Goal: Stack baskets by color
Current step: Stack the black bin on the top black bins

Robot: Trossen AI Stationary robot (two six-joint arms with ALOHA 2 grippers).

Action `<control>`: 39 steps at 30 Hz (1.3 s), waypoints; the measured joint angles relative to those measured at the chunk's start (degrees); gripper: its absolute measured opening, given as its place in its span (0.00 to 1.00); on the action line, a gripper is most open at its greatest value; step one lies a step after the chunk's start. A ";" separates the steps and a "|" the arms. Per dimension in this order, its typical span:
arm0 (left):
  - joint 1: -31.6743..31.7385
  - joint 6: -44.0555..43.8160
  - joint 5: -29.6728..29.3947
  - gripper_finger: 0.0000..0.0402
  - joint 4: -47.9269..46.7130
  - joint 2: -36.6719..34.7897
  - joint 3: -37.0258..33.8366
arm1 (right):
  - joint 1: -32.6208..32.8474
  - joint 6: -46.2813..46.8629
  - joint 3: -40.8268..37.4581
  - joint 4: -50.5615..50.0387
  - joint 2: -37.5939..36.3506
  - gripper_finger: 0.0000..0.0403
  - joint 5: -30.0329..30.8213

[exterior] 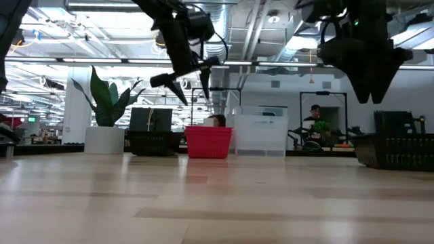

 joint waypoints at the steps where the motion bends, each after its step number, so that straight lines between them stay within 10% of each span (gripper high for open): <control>1: -0.14 0.54 0.27 0.67 0.04 -0.93 0.00 | 0.00 0.38 0.00 0.44 0.63 0.53 0.01; 21: -14.00 1.78 -14.35 0.67 -0.88 -22.86 0.00 | 0.00 -0.79 -10.02 23.40 10.72 0.53 -5.13; 32: -14.61 2.68 -11.71 0.66 -5.69 -23.36 0.00 | 1.01 -28.74 -4.21 60.21 11.40 0.48 -25.73; 39: -15.57 -0.78 -7.37 0.66 -10.09 -23.31 -1.21 | -1.53 -40.33 3.41 48.70 8.52 0.45 -25.60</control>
